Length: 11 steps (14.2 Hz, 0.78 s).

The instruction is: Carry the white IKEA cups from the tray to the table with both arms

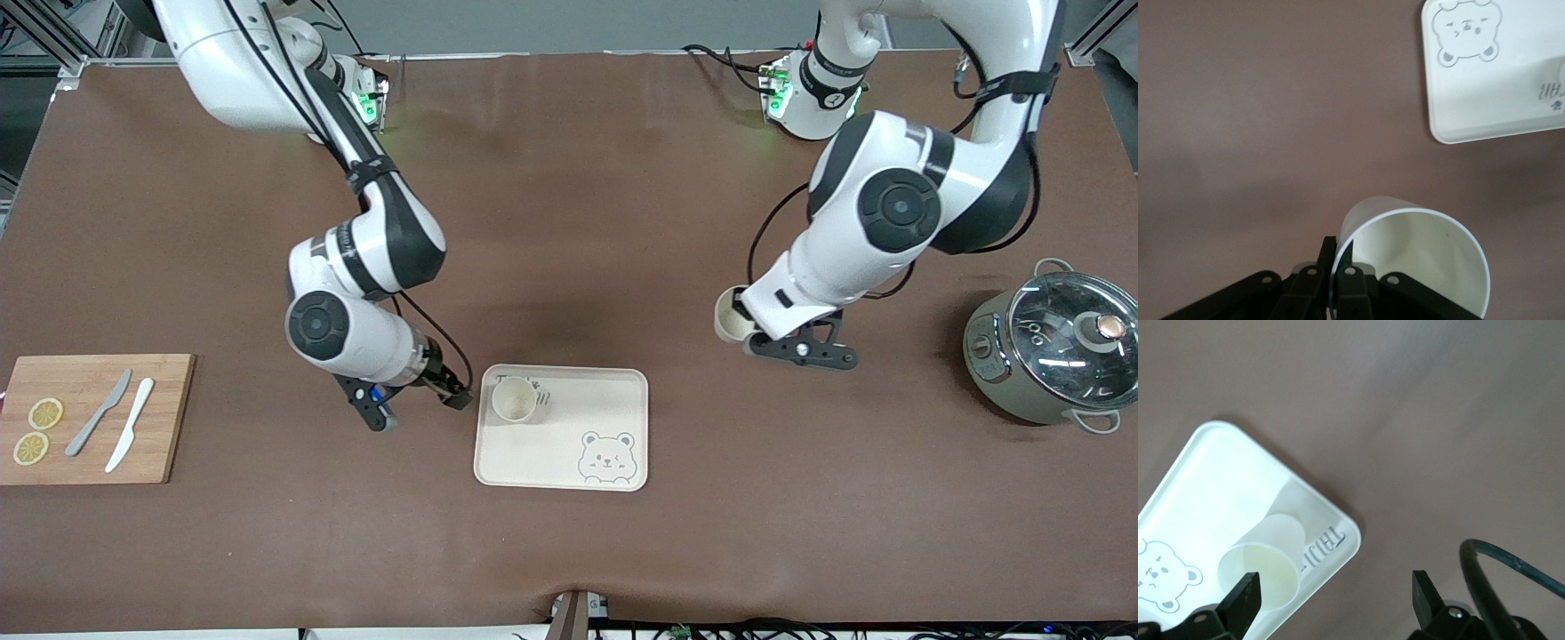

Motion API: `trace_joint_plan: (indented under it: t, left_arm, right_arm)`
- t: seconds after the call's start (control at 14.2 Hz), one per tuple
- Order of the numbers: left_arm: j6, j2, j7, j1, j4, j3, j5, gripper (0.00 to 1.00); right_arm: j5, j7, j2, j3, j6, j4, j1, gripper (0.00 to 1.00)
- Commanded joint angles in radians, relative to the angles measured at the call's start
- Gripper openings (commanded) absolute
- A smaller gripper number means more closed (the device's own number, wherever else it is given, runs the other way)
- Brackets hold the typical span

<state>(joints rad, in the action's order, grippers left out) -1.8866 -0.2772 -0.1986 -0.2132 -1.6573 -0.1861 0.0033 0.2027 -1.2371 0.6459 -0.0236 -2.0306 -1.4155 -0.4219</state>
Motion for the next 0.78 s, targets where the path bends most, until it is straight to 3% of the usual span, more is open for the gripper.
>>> trace_joint_plan:
  t: [0.0, 0.35, 0.49, 0.71]
  left_arm:
    - [-0.138, 0.154, 0.045, 0.040, -0.243, -0.009, -0.019, 0.00]
    - [-0.567, 0.294, 0.138, 0.109, -0.675, -0.010, -0.026, 0.00]
    - [-0.652, 0.322, 0.230, 0.161, -0.769, -0.010, -0.037, 0.00]
    - [-0.680, 0.360, 0.405, 0.242, -0.844, -0.010, -0.127, 0.00]
  right_arm:
    - [-0.022, -0.057, 0.043, 0.001, -0.008, 0.050, -0.029, 1.00]
    - [-0.048, -0.133, 0.104, -0.001, -0.107, 0.066, -0.058, 1.00]
    - [-0.048, -0.145, 0.124, -0.001, -0.114, 0.084, -0.061, 1.00]
    - [-0.049, -0.173, 0.170, 0.001, -0.115, 0.127, -0.077, 1.00]
